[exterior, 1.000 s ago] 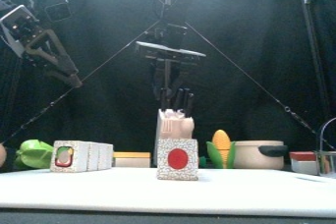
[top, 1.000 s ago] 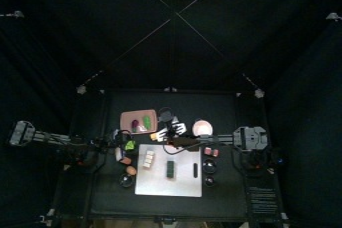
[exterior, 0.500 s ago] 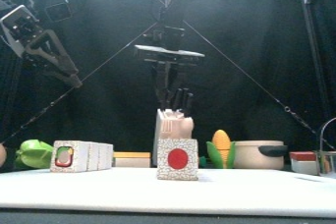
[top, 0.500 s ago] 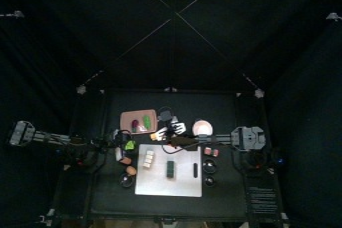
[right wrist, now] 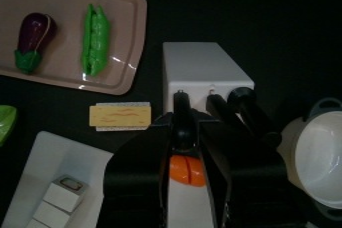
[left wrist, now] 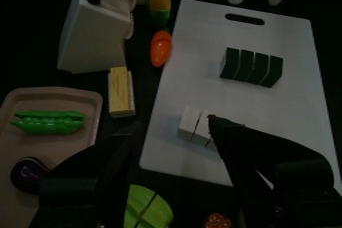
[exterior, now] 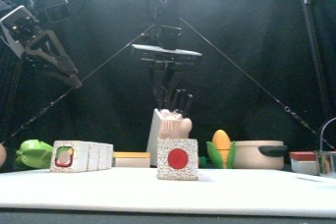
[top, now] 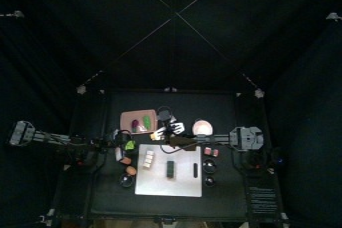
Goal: Grab cleaver handle
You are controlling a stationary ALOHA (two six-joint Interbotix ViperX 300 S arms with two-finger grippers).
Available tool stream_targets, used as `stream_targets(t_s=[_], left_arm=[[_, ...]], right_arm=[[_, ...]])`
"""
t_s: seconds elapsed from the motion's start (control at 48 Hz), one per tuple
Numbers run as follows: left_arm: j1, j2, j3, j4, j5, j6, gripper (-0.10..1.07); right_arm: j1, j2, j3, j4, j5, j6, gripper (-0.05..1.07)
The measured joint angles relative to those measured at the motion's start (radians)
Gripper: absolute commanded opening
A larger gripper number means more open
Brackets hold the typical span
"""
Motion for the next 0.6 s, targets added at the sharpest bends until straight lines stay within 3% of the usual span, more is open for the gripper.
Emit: stream_targets(t_s=[0.604], left_arm=[[0.0,0.0,0.0,-0.003,0.0,0.0,0.91]], right_arm=[[0.026,0.0,-0.008,-0.008,0.018,-0.012,0.51]])
